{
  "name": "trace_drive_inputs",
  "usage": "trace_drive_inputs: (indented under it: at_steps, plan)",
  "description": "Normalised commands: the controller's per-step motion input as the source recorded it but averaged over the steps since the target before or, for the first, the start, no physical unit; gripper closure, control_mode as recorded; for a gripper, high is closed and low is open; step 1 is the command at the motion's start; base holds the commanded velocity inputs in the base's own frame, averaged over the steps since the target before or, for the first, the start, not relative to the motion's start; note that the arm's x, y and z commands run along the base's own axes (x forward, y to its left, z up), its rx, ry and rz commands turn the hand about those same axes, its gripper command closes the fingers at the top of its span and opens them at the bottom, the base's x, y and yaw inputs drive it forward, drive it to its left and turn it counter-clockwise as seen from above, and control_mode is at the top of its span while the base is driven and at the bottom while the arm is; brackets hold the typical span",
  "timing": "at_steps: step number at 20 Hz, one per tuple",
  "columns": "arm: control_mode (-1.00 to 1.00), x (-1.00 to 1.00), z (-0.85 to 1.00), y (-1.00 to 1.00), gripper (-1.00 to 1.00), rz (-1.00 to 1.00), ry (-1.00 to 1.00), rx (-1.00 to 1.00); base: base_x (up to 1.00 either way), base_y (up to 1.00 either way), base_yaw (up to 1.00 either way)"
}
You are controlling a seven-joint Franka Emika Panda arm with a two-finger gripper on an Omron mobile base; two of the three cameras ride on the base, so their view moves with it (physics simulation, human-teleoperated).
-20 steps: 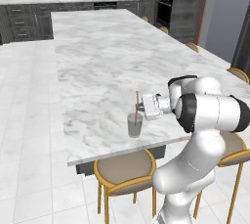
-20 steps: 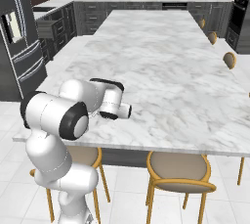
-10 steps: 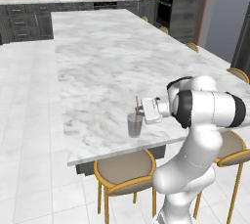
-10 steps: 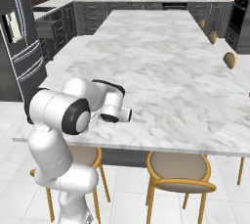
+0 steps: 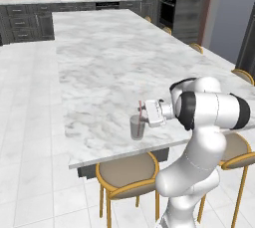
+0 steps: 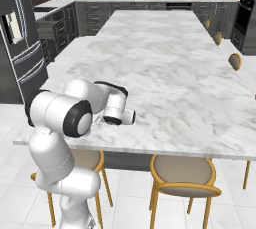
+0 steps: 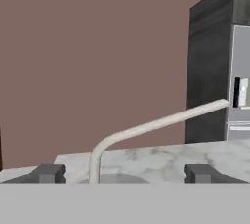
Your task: Take a straw from the drawer in front and place it inside the glass cup on the dining counter.
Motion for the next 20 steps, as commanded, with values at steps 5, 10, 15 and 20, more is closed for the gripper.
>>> trace_drive_inputs:
  at_steps: [5,10,15,20]
  plan:
    - [-1.0,0.0,0.0,0.0,-1.0,-0.01,0.02,-0.15,0.0,0.0,0.0]
    - [-1.0,0.0,0.0,0.0,-1.0,-0.03,0.09,-0.17,0.0,0.0,0.0]
    - [-1.0,0.0,0.0,0.0,-1.0,-0.06,0.16,-0.18,0.0,0.0,0.0]
    - [-1.0,0.0,0.0,0.0,-1.0,-0.07,0.22,-0.23,0.0,0.0,0.0]
